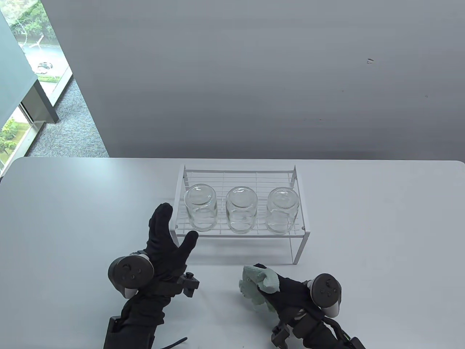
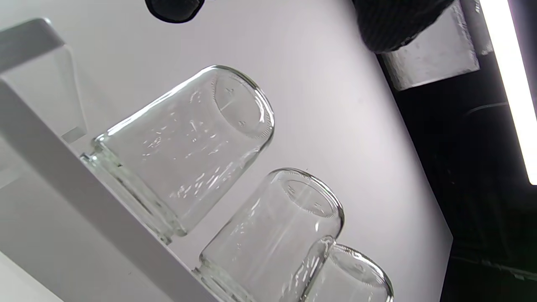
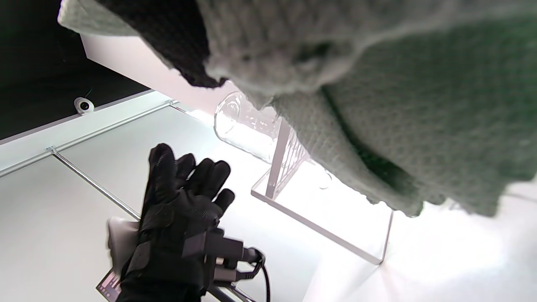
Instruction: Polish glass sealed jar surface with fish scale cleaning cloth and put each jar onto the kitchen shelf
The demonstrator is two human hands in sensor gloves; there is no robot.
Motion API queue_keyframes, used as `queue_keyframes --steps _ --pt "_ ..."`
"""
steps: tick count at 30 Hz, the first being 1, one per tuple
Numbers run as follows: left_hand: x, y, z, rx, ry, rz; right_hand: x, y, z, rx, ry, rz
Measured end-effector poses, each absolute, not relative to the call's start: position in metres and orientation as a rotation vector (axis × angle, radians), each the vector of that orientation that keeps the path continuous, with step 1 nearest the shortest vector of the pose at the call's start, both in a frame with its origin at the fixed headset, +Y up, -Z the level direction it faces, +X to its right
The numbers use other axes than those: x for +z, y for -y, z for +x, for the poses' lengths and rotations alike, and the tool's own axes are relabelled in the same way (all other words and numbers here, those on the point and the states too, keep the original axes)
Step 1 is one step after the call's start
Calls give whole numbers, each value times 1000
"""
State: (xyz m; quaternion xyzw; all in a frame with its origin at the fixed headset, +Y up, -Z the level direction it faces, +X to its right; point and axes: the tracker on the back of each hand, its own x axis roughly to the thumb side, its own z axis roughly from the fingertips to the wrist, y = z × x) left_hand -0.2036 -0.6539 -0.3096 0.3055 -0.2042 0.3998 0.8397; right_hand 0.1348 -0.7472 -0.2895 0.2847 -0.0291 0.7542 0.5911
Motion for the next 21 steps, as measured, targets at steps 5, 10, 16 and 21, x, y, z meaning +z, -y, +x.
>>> queue_keyframes --steps 5,10,16,21 --pt "-281 655 -175 623 625 655 -293 741 147 1842 152 636" --pt "-270 685 -142 547 759 410 -293 730 158 2077 284 633" --pt "-278 721 -137 440 708 107 -292 724 156 2477 359 663" --pt "-282 731 -139 440 676 27 -297 733 141 2797 304 682"
